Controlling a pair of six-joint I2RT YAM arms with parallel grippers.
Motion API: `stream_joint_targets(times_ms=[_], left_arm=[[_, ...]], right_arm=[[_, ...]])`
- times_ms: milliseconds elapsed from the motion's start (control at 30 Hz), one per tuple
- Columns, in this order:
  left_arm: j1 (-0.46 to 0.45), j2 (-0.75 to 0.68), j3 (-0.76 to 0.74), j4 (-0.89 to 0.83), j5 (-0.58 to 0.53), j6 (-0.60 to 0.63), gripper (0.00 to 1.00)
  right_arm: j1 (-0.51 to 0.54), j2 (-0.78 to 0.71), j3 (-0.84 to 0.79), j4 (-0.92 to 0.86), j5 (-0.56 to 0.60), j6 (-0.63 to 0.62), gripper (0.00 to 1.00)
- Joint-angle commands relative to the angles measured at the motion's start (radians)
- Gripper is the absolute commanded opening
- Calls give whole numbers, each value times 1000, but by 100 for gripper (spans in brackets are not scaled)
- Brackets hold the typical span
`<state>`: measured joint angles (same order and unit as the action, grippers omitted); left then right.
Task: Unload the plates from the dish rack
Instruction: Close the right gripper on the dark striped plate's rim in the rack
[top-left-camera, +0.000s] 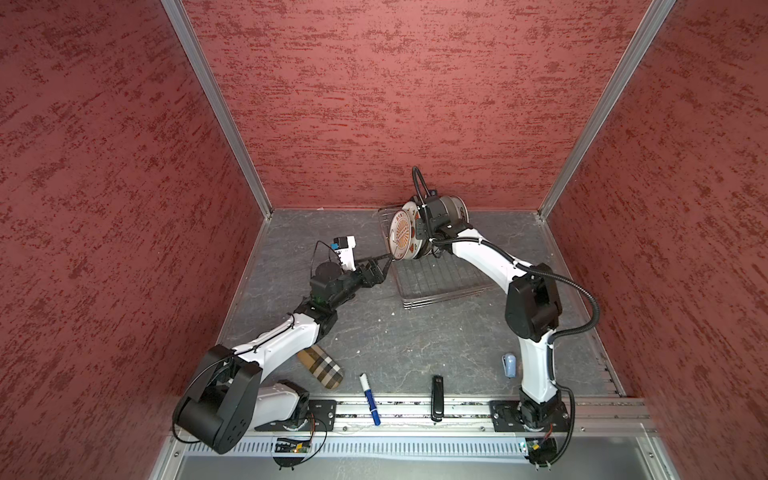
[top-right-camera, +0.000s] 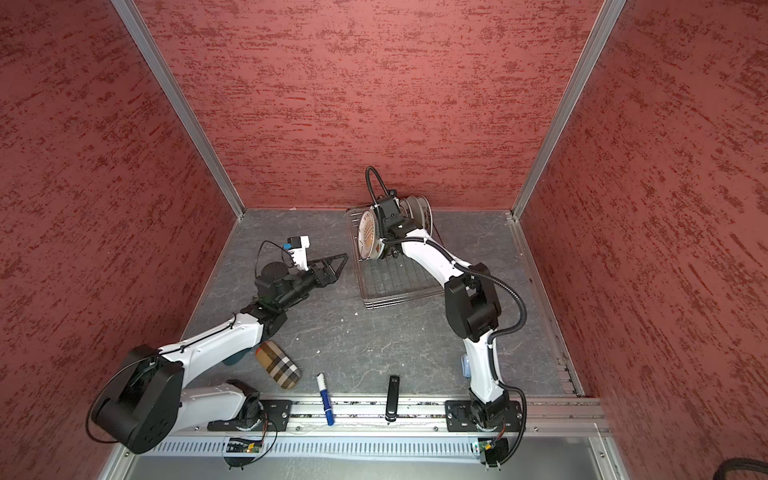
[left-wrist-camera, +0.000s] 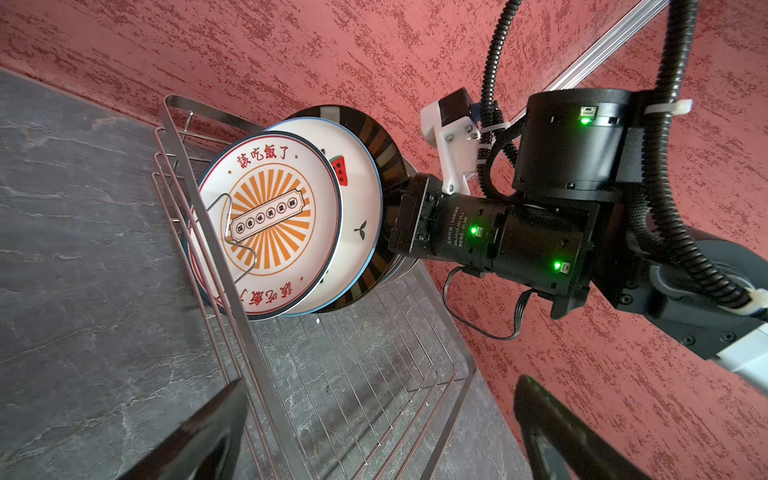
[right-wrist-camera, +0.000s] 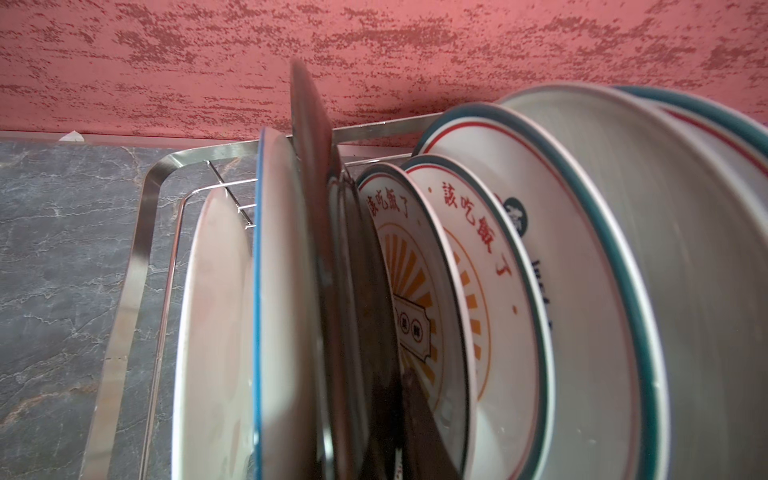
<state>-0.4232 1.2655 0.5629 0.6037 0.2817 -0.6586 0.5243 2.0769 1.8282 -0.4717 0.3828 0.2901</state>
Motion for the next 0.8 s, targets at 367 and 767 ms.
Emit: stream_joint_targets(times_ms=[367, 767], left_arm=[[34, 66, 29, 57, 74, -40, 99], [21, 43, 32, 39, 19, -24, 99]], right_arm=[[33, -81, 34, 28, 268, -48, 0], [39, -171, -1, 82, 314, -88, 0]])
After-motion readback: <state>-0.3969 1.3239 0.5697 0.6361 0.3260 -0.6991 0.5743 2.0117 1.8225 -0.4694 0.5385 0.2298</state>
